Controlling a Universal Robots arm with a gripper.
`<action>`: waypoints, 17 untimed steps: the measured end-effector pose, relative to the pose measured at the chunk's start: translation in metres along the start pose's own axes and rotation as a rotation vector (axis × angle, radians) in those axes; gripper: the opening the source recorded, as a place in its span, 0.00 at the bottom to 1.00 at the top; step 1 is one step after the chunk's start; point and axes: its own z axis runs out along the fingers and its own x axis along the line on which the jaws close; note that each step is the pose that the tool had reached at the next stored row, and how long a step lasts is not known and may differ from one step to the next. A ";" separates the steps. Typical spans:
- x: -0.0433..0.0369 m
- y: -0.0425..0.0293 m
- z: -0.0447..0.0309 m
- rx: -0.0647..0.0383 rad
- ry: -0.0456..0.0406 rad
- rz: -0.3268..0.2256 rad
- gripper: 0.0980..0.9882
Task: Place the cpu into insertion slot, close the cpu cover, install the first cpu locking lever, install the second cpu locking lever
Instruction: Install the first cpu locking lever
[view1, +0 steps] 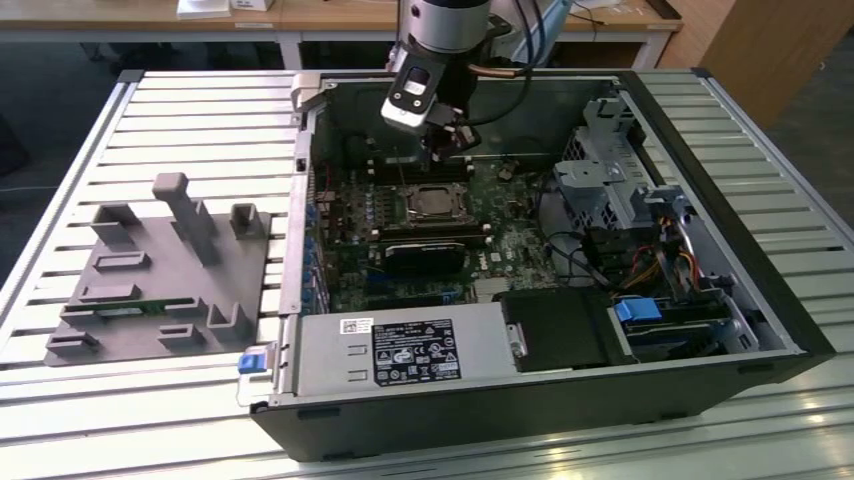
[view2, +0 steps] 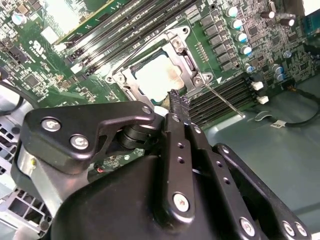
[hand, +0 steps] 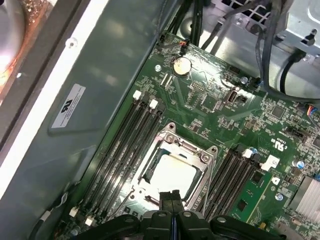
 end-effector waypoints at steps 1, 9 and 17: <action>0.0000 0.0000 0.0000 0.000 0.0001 -0.008 0.01; 0.0000 0.0000 -0.0001 0.003 0.0011 -0.080 0.01; 0.0000 0.0000 0.0000 0.005 0.0024 -0.171 0.01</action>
